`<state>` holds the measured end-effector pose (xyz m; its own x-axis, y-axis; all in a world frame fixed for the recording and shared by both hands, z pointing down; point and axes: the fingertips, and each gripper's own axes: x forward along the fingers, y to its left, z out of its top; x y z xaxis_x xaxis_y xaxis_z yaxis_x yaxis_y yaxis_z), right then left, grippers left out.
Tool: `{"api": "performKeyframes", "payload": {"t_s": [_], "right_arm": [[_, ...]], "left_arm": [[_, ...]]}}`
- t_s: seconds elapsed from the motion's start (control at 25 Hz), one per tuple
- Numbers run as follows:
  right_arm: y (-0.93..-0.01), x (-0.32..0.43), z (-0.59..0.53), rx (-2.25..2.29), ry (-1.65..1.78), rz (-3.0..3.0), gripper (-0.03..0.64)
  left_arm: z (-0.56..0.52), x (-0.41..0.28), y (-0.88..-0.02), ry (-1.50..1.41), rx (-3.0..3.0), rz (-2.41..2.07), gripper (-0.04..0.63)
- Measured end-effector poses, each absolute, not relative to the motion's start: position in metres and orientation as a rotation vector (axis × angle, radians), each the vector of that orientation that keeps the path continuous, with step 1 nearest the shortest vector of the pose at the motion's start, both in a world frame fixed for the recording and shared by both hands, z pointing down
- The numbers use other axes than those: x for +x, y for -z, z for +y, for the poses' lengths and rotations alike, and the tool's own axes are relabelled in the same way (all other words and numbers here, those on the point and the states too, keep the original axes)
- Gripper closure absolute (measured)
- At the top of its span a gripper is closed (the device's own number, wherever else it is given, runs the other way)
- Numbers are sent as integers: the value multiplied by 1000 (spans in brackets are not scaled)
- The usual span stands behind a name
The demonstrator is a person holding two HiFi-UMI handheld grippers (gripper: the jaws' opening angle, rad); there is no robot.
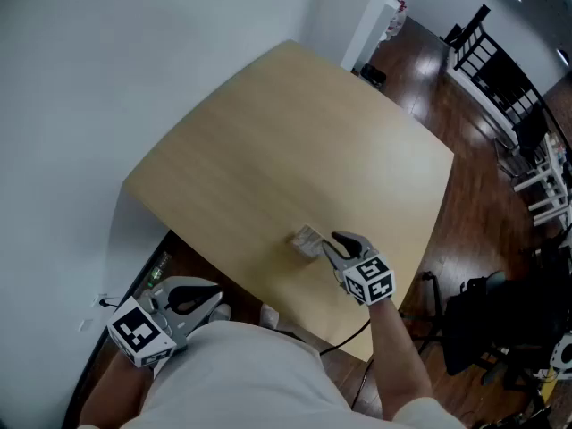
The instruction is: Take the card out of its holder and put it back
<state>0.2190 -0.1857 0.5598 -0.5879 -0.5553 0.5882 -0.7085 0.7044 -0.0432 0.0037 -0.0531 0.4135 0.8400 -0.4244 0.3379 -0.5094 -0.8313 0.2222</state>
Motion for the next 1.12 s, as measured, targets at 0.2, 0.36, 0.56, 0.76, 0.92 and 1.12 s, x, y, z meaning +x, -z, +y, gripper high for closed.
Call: {"api": "performKeyframes", "payload": {"t_s": [0.2, 0.36, 0.56, 0.76, 0.92, 1.12], "right_arm": [[-569, 213, -187, 864, -393, -2374, 502], [-578, 205, -190, 812, -412, -2387, 503], [-579, 199, -190, 772, -421, -2403, 529], [-583, 199, -189, 756, -425, -2408, 581], [-583, 198, -189, 741, -435, -2419, 589], [-583, 196, -190, 727, -460, -2427, 592]], "left_arm": [[-53, 7, -415, -410, 2687, -741, 586], [-55, 9, -414, -410, 2682, -768, 586], [-54, 9, -413, -416, 2672, -790, 586], [-55, 12, -416, -428, 2666, -793, 586], [-55, 11, -416, -428, 2673, -802, 586], [-56, 8, -419, -433, 2668, -807, 586]]}}
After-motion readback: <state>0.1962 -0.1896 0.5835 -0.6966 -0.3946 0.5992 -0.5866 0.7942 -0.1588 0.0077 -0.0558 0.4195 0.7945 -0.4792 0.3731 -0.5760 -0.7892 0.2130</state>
